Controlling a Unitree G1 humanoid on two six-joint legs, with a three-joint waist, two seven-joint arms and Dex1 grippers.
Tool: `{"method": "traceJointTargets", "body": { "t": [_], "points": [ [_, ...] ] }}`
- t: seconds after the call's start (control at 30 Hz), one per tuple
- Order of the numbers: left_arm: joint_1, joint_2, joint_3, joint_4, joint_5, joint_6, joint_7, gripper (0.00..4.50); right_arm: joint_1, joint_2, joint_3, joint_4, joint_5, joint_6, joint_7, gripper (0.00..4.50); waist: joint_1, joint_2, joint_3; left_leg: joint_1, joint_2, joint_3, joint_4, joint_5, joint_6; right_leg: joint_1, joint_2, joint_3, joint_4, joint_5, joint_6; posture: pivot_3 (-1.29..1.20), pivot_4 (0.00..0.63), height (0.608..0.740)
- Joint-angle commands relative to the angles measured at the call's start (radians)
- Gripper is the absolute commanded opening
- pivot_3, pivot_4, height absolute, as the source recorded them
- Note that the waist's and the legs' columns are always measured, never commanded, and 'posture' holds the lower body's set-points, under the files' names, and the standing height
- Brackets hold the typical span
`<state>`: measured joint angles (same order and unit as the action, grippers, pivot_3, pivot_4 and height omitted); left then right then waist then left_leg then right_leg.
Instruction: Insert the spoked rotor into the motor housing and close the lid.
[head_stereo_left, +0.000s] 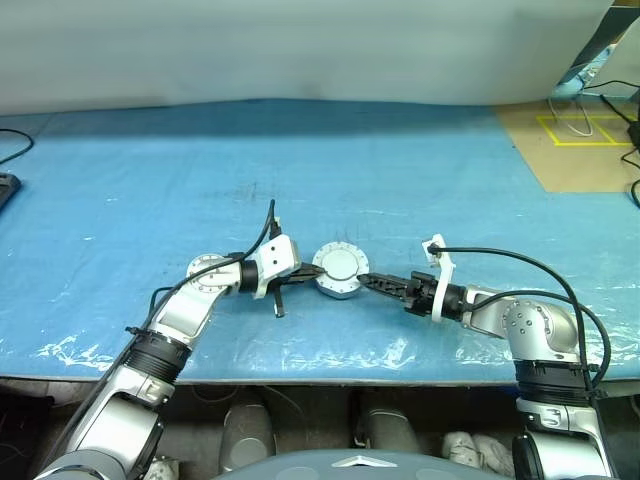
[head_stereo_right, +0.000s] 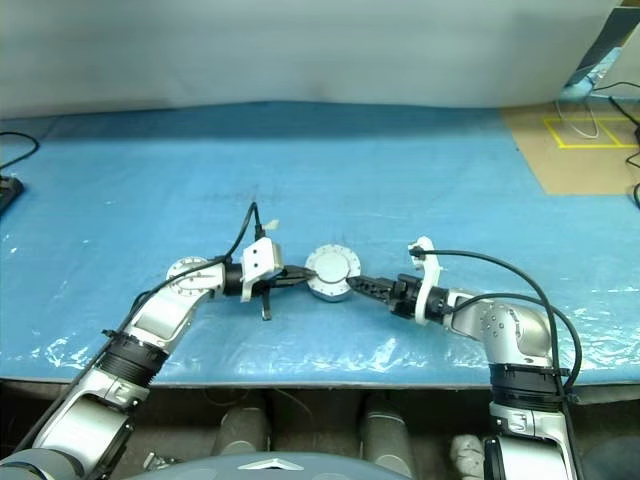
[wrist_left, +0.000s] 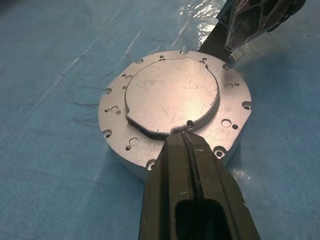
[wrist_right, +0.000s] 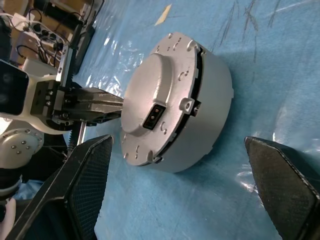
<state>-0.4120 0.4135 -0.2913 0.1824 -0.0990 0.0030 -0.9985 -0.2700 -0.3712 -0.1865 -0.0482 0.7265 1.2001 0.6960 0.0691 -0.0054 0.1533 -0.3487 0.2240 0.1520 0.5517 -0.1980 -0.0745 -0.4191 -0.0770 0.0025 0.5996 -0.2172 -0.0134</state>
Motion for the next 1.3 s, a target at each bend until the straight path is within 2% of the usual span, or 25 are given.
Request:
{"method": "traceJointTargets", "body": {
  "t": [0.03,0.2,0.3,0.4,0.5,0.57,1.03,1.1,1.2,1.3],
  "points": [
    [0.029,0.013,-0.02,0.068,0.044,-0.009,0.008,0.0,-0.027,0.048,0.001,0.056,0.014,0.0,-0.034,4.44,-0.002,0.0,0.0,0.0,0.0,0.0,0.0,0.0,0.0,0.0,0.0,0.0,0.0,0.0,0.0,0.0,0.15,0.74],
    [0.035,0.009,-0.024,0.101,0.051,-0.043,0.011,0.0,-0.062,0.091,0.003,0.065,0.028,-0.002,-0.055,4.44,0.0,0.001,-0.001,0.0,0.0,0.0,-0.001,0.0,0.0,0.0,0.0,0.0,0.0,0.0,0.0,0.0,0.15,0.74],
    [0.029,0.002,-0.027,0.144,0.059,-0.075,0.015,0.0,-0.074,0.109,-0.001,0.055,0.048,-0.003,-0.06,4.44,0.0,0.001,-0.001,0.0,0.0,0.0,-0.001,0.0,0.0,0.0,0.0,0.0,0.0,0.003,-0.005,0.0,0.15,0.74],
    [0.025,-0.003,-0.028,0.183,0.064,-0.107,0.017,0.0,-0.085,0.121,-0.029,0.07,0.059,-0.01,-0.073,3.86,0.0,0.002,-0.001,0.0,0.0,0.0,-0.001,0.0,0.0,0.0,0.0,0.0,0.0,0.003,-0.006,0.0,0.15,0.74],
    [0.019,-0.007,-0.028,0.22,0.067,-0.137,0.017,0.0,-0.087,0.124,-0.031,0.068,0.063,-0.012,-0.074,2.82,0.003,0.003,-0.001,0.0,-0.001,0.0,-0.001,0.0,0.0,0.0,-0.001,0.0,-0.001,0.003,-0.005,0.0,0.15,0.74],
    [0.016,-0.009,-0.028,0.242,0.071,-0.155,0.014,0.0,-0.084,0.126,-0.028,0.058,0.066,-0.013,-0.073,2.4,0.006,0.003,-0.002,0.0,-0.001,0.0,-0.001,0.0,0.0,0.0,-0.002,-0.001,-0.001,0.003,-0.006,0.0,0.15,0.74],
    [-0.003,-0.03,-0.007,0.359,0.076,-0.257,-0.003,0.0,-0.098,0.17,-0.057,0.06,0.087,-0.026,-0.106,2.4,0.004,0.006,-0.003,-0.001,-0.001,0.0,-0.004,0.0,0.0,-0.002,-0.002,-0.002,-0.004,0.004,-0.006,0.0,0.15,0.74],
    [0.007,-0.033,0.025,0.327,0.016,-0.252,-0.042,0.0,-0.108,0.181,-0.073,0.072,0.094,-0.028,-0.118,2.4,0.003,0.006,-0.003,-0.001,-0.001,0.0,-0.006,0.0,0.0,-0.002,-0.001,-0.002,-0.005,0.004,-0.006,0.0,0.15,0.74],
    [0.036,-0.029,0.098,0.229,-0.136,-0.148,-0.119,0.0,-0.125,0.195,-0.095,0.081,0.115,-0.023,-0.135,2.4,0.0,0.006,-0.003,-0.003,-0.001,0.0,-0.007,0.0,-0.001,-0.004,-0.001,-0.002,-0.008,0.004,-0.006,0.0,0.15,0.74],
    [0.06,-0.002,0.142,0.17,-0.213,-0.053,-0.165,0.0,-0.147,0.215,-0.129,0.102,0.136,-0.02,-0.166,2.4,0.0,0.006,-0.002,-0.006,0.0,0.001,-0.009,0.0,-0.001,-0.007,0.0,-0.003,-0.008,0.004,-0.006,0.0,0.15,0.74]
  ]
}}
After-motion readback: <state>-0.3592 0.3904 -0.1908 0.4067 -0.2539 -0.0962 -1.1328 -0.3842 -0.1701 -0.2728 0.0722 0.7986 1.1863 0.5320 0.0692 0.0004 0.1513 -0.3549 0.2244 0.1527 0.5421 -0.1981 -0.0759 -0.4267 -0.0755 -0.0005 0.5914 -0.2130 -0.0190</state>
